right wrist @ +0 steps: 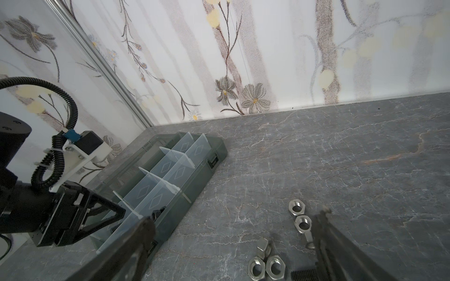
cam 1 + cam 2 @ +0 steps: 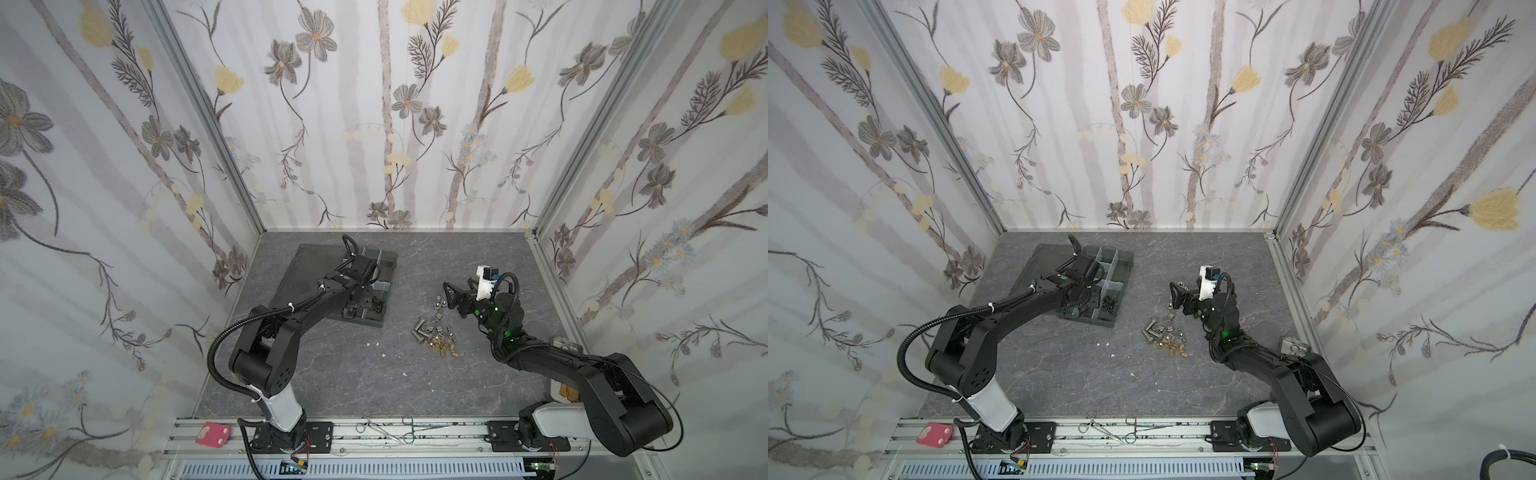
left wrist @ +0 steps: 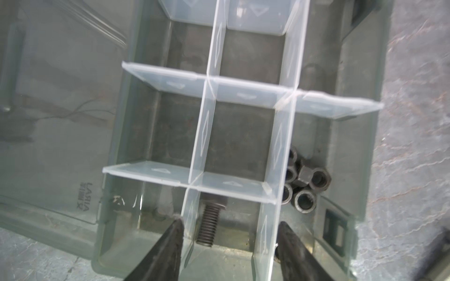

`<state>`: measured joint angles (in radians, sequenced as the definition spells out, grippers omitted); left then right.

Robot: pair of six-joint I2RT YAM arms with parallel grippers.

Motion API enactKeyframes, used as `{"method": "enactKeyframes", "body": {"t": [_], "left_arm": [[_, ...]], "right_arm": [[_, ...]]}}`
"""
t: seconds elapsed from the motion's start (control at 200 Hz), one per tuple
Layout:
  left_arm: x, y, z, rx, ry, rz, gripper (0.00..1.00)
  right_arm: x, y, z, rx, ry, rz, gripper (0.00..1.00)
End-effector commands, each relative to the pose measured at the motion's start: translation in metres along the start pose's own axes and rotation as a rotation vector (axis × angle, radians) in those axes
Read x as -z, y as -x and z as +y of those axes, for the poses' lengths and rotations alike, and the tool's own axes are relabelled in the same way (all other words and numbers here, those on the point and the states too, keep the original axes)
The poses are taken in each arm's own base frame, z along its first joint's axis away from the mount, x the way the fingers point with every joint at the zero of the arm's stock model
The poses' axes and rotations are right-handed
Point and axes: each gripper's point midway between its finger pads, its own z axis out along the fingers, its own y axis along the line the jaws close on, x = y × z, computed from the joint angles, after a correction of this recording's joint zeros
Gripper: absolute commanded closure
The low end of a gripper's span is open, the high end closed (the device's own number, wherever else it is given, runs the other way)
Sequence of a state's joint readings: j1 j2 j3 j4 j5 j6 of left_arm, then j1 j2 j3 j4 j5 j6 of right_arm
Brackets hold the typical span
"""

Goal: Sort the screws and nuts into containers
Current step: Place the screw into the container, then pick up the screw from the middle-right of the table.

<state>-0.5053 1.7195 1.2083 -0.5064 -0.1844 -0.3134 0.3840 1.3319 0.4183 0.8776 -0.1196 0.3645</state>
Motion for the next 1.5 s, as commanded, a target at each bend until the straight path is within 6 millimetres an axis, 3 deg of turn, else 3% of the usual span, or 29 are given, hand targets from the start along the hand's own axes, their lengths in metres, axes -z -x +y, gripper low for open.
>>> {"method": "enactKeyframes", "body": {"t": [0.0,0.17,0.28,0.39,0.46,0.525,0.604,0.759,0.774,0.844,0.969,0.989,1.014,1.209,1.499], "left_arm": [[0.016,0.025,-0.017,-0.034,-0.017,-0.078,0.38],[0.046,0.07,-0.092,-0.158,-0.158,-0.206,0.38],[0.048,0.084,-0.148,-0.247,-0.29,-0.25,0.37],[0.036,0.08,-0.197,-0.333,-0.375,-0.227,0.37],[0.028,0.071,-0.216,-0.367,-0.414,-0.223,0.36],[0.026,0.065,-0.226,-0.376,-0.461,-0.23,0.35],[0.027,0.061,-0.227,-0.378,-0.495,-0.251,0.35],[0.037,0.059,-0.216,-0.368,-0.497,-0.334,0.35],[0.037,0.058,-0.215,-0.368,-0.498,-0.342,0.35],[0.046,0.057,-0.21,-0.365,-0.515,-0.382,0.33],[0.059,0.061,-0.197,-0.343,-0.508,-0.439,0.32],[0.053,0.054,-0.192,-0.343,-0.497,-0.426,0.32],[0.055,0.053,-0.19,-0.34,-0.5,-0.432,0.32],[0.072,0.055,-0.168,-0.295,-0.516,-0.515,0.3],[0.08,0.054,-0.163,-0.276,-0.541,-0.54,0.28]], "right_arm": [[0.005,0.014,-0.004,0.022,-0.033,-0.057,0.0],[0.019,0.021,-0.021,0.015,-0.146,-0.094,0.0],[0.019,0.013,-0.033,-0.005,-0.234,0.0,0.06],[0.021,-0.003,-0.04,-0.014,-0.277,0.125,0.23],[0.019,-0.023,-0.043,-0.031,-0.269,0.257,0.27],[0.019,-0.043,-0.051,-0.047,-0.295,0.376,0.37],[0.017,-0.058,-0.057,-0.056,-0.312,0.474,0.47],[0.007,-0.087,-0.068,-0.048,-0.331,0.628,0.51],[0.0,-0.08,-0.067,-0.042,-0.328,0.619,0.51],[-0.007,-0.087,-0.072,-0.037,-0.342,0.654,0.49],[-0.013,-0.091,-0.081,-0.031,-0.385,0.674,0.49],[-0.013,-0.091,-0.082,-0.03,-0.389,0.671,0.48],[-0.013,-0.102,-0.087,-0.032,-0.403,0.703,0.47],[-0.012,-0.119,-0.097,-0.034,-0.437,0.75,0.44],[-0.016,-0.14,-0.108,-0.023,-0.461,0.812,0.57]]}}
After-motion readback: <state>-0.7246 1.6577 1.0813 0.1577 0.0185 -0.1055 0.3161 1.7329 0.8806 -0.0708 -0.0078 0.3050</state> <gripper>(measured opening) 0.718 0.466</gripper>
